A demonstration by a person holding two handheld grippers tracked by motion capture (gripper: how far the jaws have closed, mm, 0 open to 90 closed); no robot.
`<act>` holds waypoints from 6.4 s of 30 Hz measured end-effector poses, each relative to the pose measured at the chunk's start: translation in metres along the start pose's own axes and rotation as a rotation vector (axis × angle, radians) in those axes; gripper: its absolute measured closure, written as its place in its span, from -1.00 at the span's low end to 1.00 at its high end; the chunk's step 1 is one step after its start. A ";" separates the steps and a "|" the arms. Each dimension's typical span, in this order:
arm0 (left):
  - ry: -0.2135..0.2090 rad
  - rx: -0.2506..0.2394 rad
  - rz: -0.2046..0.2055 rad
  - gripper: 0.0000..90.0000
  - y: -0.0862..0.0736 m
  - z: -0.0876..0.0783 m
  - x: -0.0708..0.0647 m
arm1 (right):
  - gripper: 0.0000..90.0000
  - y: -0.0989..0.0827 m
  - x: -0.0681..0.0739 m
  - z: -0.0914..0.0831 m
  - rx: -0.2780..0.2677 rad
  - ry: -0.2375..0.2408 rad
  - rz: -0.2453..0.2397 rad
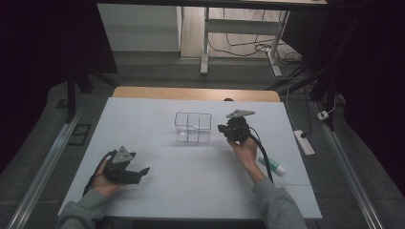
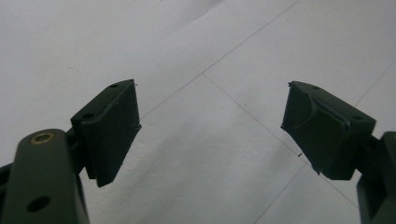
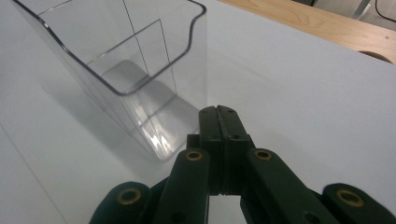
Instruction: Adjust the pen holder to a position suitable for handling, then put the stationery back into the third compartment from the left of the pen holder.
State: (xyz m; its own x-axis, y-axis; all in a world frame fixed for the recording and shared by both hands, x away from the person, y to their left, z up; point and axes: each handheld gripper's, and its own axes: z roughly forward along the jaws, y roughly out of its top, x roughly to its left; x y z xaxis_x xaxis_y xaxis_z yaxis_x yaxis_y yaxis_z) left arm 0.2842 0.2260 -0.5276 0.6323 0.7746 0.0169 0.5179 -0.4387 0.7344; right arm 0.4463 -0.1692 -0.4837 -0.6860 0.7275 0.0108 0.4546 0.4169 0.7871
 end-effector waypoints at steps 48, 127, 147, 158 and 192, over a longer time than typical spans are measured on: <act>-0.001 0.009 0.022 -0.59 0.002 0.004 -0.001 | -0.21 -0.042 -0.035 -0.102 0.089 0.024 -0.009; -0.003 0.027 0.027 -0.60 0.001 0.007 0.000 | 0.01 -0.107 -0.064 -0.137 0.483 -0.061 -0.031; -0.002 0.026 0.027 -0.60 0.001 0.007 0.000 | 0.44 -0.104 -0.057 -0.135 0.498 -0.066 -0.118; 0.020 0.020 0.054 -0.59 0.002 0.006 -0.004 | 0.44 -0.090 -0.047 -0.142 0.378 0.011 -0.090; 0.008 -0.037 0.268 -0.48 0.052 0.021 -0.043 | 0.44 -0.059 -0.014 -0.118 0.305 0.151 -0.107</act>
State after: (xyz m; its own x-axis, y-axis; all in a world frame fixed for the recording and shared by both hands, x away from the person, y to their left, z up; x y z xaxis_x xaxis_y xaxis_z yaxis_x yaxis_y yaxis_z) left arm 0.2960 0.1606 -0.5044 0.7392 0.6368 0.2191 0.3112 -0.6115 0.7274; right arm 0.3617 -0.2684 -0.4576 -0.8046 0.5919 0.0473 0.5088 0.6462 0.5689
